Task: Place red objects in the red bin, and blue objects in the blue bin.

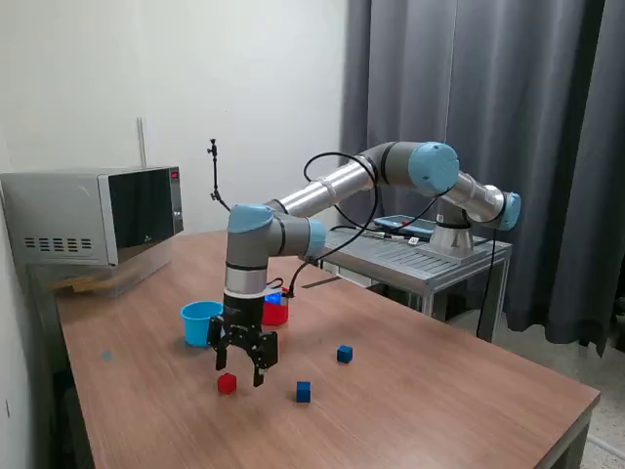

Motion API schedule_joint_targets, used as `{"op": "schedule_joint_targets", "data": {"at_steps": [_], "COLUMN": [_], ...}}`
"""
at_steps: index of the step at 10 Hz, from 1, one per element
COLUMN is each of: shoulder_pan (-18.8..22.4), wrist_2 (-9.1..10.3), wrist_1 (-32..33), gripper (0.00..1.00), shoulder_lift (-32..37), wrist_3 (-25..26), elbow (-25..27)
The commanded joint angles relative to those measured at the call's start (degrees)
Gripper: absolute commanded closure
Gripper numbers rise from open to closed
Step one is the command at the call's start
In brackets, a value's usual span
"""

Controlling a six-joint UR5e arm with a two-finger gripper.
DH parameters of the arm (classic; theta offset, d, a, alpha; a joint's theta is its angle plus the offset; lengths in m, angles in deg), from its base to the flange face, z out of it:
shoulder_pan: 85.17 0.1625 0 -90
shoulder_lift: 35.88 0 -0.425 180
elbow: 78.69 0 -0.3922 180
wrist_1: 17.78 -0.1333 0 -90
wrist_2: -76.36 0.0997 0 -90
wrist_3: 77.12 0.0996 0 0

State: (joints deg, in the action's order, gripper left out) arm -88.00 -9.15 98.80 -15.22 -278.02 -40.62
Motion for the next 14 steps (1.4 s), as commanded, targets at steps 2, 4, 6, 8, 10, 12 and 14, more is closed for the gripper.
{"op": "schedule_joint_targets", "data": {"at_steps": [2, 4, 6, 8, 10, 12, 14], "shoulder_pan": [0.03, 0.03, 0.03, 0.11, 0.11, 0.03, 0.11], "wrist_2": [2.89, 2.9, 2.9, 2.9, 2.29, 2.1, 1.93], "wrist_1": [0.57, 0.58, 0.58, 0.58, 0.58, 0.58, 0.49], "gripper": [0.0, 0.0, 0.0, 0.0, 0.0, 0.0, 0.0], "shoulder_lift": [0.0, 0.0, -0.35, -1.23, -1.32, -1.32, -1.32], "wrist_3": [0.25, 0.25, 0.25, 0.25, 0.16, 0.16, 0.16], "elbow": [-0.1, 0.25, 0.16, -0.36, -0.89, -2.03, -2.65]}}
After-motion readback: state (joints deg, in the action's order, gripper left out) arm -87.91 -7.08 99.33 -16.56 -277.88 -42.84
